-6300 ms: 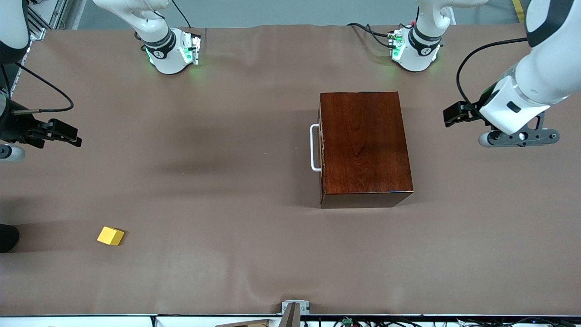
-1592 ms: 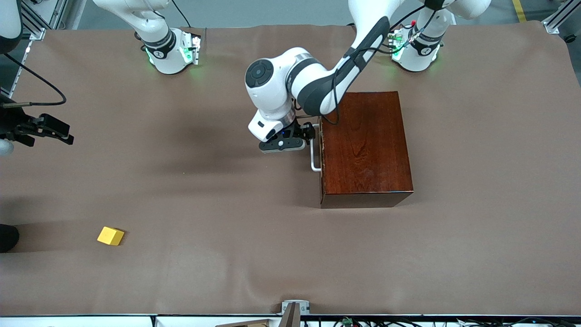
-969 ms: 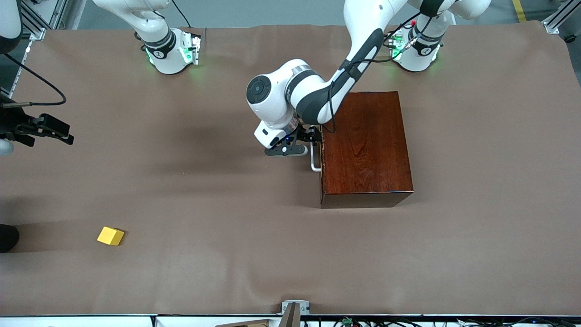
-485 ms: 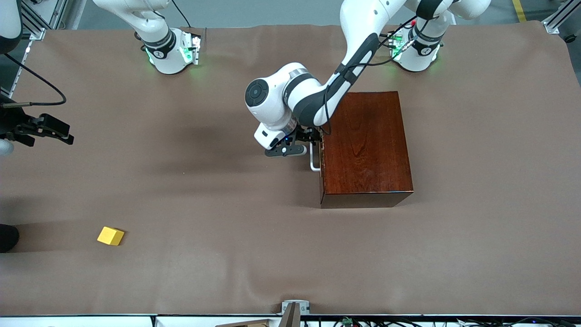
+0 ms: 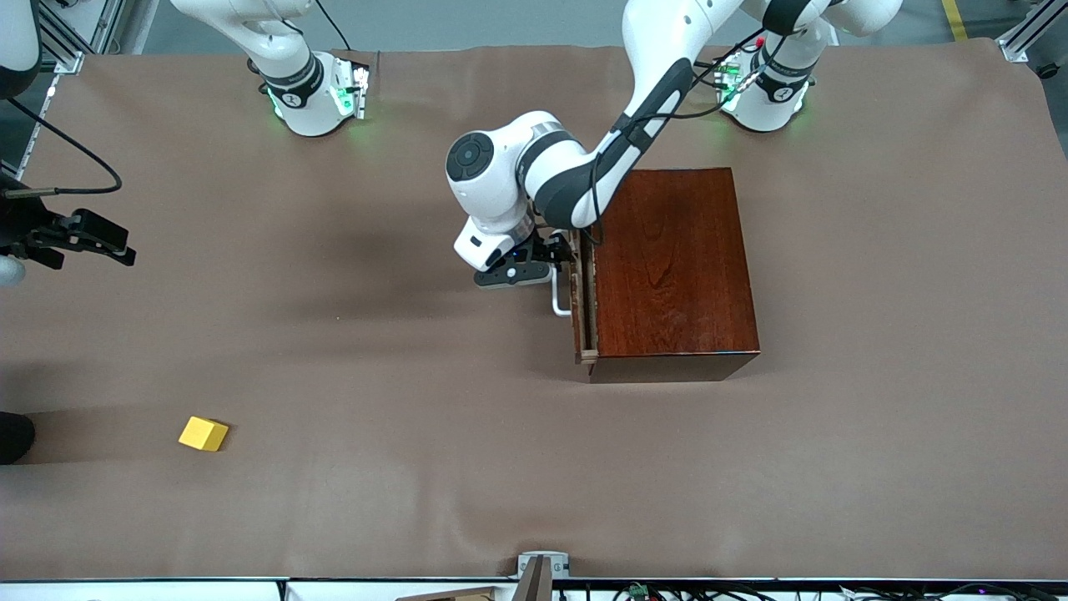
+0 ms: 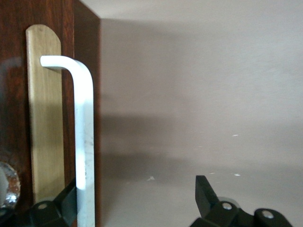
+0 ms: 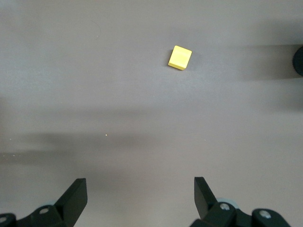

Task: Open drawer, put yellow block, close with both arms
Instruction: 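Pull the drawer handle outward with the left gripper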

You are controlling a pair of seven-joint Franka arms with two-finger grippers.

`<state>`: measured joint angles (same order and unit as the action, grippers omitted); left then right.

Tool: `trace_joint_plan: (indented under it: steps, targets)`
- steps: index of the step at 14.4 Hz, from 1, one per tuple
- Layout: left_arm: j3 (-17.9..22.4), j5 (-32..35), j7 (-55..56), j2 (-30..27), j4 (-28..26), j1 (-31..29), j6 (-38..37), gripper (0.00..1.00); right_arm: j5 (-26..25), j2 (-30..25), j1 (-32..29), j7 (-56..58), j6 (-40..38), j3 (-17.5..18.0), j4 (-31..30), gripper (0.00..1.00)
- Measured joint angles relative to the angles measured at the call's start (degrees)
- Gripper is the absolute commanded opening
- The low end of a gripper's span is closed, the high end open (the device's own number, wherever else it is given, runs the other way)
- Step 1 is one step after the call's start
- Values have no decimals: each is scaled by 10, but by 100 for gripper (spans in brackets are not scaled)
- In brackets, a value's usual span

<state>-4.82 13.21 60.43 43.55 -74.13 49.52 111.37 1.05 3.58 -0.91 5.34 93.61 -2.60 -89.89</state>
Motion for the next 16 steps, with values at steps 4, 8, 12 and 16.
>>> trace_joint_plan:
  steps: [4,8,12,16]
  targets:
    - [1,0,17,2,0,5,32,100,0,0,0,0,0,0,0,100]
    - [1,0,19,2,-3,5,40,100,0,0,0,0,0,0,0,100]
    - [2,0,19,-3,-12,5,51,100,0,0,0,0,0,-1,0,100]
    - [-14,0,28,-2,-7,11,125,100,0,0,0,0,0,-2,1,100]
